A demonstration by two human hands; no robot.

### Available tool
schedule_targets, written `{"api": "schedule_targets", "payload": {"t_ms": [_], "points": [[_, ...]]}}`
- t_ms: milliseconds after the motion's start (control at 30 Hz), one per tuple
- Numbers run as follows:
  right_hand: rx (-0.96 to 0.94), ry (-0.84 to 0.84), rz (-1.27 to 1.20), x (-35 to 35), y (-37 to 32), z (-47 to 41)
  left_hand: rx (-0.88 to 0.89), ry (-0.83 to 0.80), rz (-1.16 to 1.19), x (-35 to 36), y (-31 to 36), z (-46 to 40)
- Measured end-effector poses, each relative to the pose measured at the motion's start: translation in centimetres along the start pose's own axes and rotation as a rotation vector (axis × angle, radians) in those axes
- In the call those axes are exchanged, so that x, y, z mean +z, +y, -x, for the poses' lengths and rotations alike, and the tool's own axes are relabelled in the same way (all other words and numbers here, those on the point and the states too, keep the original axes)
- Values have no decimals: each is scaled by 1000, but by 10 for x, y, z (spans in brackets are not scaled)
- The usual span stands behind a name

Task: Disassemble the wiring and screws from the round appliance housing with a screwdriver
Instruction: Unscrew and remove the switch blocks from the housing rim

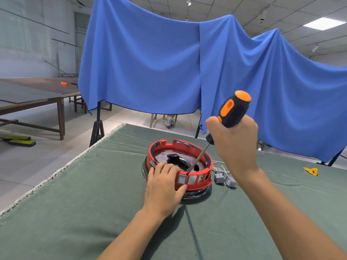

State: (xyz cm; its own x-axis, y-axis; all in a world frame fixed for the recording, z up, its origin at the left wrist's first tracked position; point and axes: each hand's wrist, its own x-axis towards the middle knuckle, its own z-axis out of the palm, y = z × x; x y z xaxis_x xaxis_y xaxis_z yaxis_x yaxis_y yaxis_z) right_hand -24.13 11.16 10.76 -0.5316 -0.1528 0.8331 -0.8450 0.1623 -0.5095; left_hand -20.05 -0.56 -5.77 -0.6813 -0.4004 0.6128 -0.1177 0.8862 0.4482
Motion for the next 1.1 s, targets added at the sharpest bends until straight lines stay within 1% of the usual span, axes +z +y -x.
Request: {"api": "schedule_targets", "payload": {"t_ms": [133,200,367,533,867,967,1100], "points": [[158,-66,54,10,0,-19,-22,10,19,2,3,-3],[204,-71,88,16,4,-29,-29,2,14,3,3,-4],[256,-79,219,30,20,-52,-21,-5,7,3,2,-4],[322,-64,218,44,37,-65,-19,16,4,3,2,-4],[366,-149,296,68,49,-84,2,31,-15,2,1,-4],[378,-137,254,65,53,-83,-7,18,-5,1,1,-4],[386,-61,66,43,56,-72,-15,27,-6,3,2,-4]]}}
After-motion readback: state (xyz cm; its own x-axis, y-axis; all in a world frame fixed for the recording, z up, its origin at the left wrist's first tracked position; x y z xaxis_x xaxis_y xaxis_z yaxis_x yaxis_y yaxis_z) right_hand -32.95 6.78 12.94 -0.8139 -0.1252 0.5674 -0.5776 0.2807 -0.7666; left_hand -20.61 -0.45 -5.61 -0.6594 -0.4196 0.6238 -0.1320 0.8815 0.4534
